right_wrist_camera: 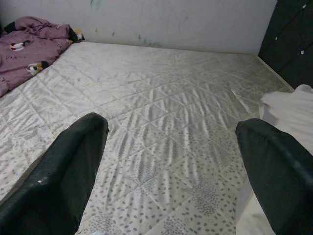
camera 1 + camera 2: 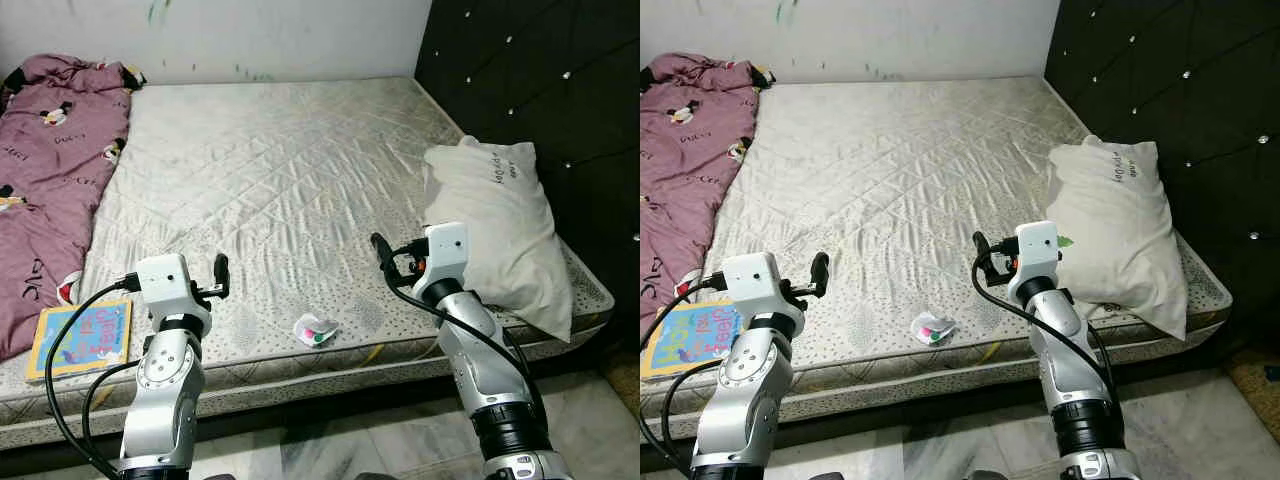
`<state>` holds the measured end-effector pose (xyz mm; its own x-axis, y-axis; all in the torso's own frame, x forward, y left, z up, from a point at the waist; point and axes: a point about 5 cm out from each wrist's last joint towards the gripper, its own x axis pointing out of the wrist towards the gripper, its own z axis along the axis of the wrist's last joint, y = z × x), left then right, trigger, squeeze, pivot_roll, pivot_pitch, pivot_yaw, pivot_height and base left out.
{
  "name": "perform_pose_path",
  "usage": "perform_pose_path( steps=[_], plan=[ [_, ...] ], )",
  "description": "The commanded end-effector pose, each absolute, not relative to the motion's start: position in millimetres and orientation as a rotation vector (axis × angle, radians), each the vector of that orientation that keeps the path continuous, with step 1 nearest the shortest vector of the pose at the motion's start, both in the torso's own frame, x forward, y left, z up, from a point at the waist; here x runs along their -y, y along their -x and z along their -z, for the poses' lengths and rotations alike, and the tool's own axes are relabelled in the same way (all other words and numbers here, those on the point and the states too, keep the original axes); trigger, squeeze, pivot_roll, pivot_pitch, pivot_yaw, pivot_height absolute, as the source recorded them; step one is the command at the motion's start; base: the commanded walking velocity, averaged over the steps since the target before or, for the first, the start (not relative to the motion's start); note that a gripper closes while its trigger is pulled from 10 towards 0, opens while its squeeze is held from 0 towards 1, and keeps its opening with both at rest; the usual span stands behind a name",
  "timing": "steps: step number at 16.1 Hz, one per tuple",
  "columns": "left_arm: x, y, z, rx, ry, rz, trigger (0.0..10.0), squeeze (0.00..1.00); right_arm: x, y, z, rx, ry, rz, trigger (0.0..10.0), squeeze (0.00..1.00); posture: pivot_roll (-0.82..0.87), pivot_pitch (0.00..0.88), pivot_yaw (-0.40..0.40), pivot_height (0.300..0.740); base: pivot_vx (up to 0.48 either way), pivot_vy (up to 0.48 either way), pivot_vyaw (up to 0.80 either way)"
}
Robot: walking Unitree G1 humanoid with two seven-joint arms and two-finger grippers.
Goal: Clean up the room
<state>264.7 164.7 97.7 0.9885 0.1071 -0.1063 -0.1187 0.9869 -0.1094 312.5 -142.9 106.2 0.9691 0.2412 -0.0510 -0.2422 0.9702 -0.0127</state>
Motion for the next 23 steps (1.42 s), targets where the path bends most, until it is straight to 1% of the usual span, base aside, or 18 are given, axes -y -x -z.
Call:
perform_pose_path(
  steps=[1, 23],
  plan=[
    [-165.3, -263.7, -96.9, -0.111, 0.118, -0.121, 10.0, 0.00, 145.0, -312.9, -109.3, -0.041, 0.018, -0.243, 10.0, 0.00, -0.01, 0.011, -0.032, 0.740, 0.000, 0.000, 0.00],
    [-166.5, -264.6, -97.3, -0.124, 0.130, -0.141, 10.0, 0.00, 143.8, -314.0, -110.8, -0.041, 0.008, -0.259, 10.0, 0.00, -0.02, 0.028, -0.034, 0.740, 0.000, 0.000, 0.00]
  ],
)
